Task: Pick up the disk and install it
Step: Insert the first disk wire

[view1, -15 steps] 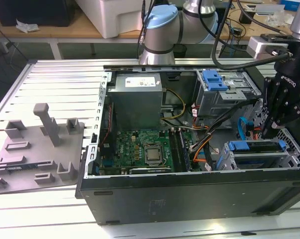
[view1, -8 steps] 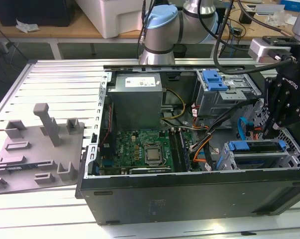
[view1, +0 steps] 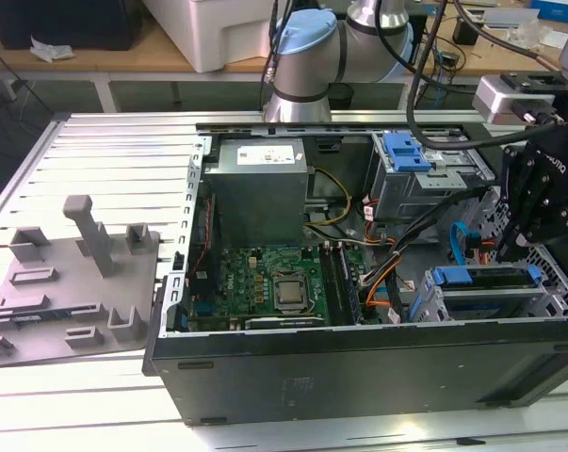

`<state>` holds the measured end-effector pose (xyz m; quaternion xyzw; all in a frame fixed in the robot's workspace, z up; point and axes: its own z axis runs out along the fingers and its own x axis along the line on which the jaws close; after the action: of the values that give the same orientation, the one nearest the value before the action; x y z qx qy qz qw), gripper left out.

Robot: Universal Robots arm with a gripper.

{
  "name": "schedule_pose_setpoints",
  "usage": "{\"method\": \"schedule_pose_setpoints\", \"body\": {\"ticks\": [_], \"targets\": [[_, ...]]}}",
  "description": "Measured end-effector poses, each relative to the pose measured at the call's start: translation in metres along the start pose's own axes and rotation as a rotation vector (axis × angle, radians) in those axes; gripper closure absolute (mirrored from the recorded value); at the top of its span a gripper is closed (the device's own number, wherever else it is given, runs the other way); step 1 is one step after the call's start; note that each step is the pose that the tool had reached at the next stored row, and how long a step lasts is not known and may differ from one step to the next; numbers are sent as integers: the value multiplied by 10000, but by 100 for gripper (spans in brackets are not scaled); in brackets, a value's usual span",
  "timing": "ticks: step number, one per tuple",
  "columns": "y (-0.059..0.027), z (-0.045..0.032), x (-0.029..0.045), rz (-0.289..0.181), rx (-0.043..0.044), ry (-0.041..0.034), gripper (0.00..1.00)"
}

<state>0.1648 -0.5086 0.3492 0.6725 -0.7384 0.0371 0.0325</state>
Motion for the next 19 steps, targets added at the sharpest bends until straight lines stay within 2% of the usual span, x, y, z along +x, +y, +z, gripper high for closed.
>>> {"method": "schedule_pose_setpoints", "body": {"ticks": [3, 14, 19], "targets": [[6, 3, 36, 2, 12, -4, 83], [14, 5, 55, 4, 28, -70, 83], [12, 7, 73, 4, 22, -151, 83]]}}
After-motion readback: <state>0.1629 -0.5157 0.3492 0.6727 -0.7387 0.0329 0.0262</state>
